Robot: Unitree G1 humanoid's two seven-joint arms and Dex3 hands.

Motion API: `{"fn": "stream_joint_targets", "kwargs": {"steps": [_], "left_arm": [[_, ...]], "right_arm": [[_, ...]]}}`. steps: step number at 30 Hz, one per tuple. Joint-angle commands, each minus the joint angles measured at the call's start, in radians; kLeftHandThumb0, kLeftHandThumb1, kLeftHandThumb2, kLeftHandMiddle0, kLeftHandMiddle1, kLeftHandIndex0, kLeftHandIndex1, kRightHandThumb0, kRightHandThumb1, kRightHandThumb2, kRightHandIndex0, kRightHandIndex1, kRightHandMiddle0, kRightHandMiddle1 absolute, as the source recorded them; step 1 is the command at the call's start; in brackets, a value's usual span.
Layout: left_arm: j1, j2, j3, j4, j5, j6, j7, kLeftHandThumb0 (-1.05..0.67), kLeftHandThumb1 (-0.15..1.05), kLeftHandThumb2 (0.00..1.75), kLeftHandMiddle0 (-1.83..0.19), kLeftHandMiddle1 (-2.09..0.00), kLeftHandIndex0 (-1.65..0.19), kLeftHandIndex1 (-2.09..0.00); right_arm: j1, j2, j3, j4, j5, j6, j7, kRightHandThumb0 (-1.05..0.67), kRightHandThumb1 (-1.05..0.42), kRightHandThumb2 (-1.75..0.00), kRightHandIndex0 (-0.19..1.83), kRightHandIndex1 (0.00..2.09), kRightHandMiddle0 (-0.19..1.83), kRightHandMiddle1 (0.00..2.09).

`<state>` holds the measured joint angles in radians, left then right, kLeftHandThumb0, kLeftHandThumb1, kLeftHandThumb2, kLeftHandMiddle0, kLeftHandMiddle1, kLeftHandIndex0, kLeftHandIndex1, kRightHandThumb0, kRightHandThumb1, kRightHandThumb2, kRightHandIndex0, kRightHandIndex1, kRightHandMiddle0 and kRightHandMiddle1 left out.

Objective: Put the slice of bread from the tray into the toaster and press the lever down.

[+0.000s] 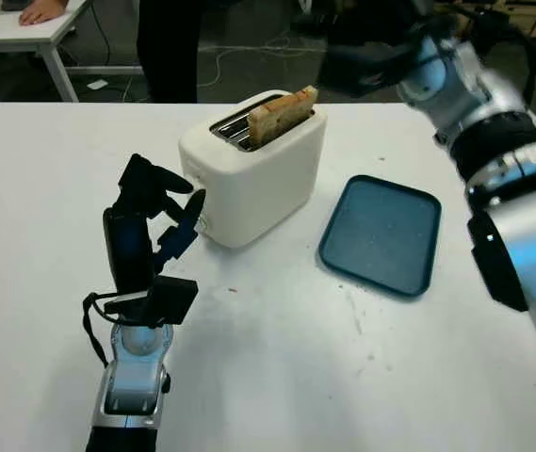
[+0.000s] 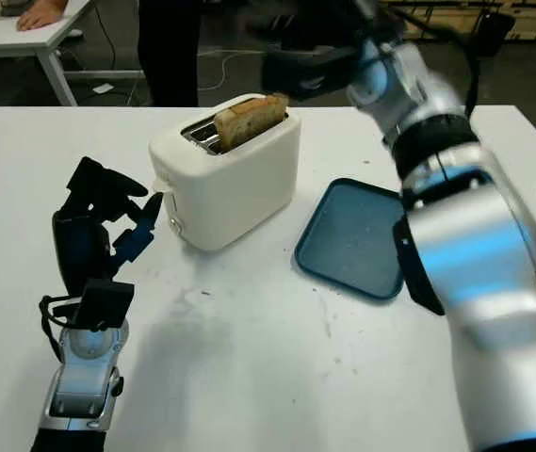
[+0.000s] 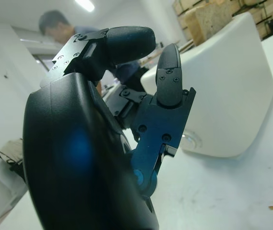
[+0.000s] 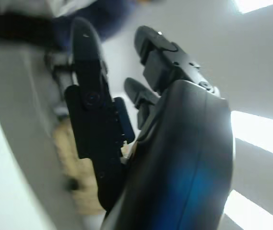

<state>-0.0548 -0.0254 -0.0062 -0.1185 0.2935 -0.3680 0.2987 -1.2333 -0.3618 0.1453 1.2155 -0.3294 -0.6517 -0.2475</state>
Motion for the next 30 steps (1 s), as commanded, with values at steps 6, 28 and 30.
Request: {"fn": "stream_joint_targets", "kwargs": {"steps": [6, 28, 30], "left_arm": [[-0.009, 0.018, 0.002, 0.019, -0.009, -0.015, -0.015, -0.23, 0.80, 0.41, -0.91, -1.75, -0.44, -1.67], [-0.023, 0.033, 0.005, 0.058, -0.001, 0.000, -0.016, -0.21, 0.85, 0.31, -0.89, -1.75, -0.49, -1.58], [-0.025, 0.034, 0.005, 0.068, -0.002, -0.003, -0.015, -0.22, 0.86, 0.31, -0.90, -1.75, -0.49, -1.58]], "right_arm": [[0.520, 0.085, -0.142, -0.343, 0.280, 0.016, 0.223, -0.36, -0.92, -0.32, 0.80, 0.91, 0.96, 0.20], [1.270, 0.347, -0.137, -1.274, 0.215, 0.366, 0.106, -0.39, -0.92, -0.33, 0.69, 1.74, 0.58, 1.35], [1.259, 0.360, -0.145, -1.257, 0.211, 0.351, 0.091, -0.40, -0.92, -0.35, 0.71, 1.74, 0.55, 1.42]]}}
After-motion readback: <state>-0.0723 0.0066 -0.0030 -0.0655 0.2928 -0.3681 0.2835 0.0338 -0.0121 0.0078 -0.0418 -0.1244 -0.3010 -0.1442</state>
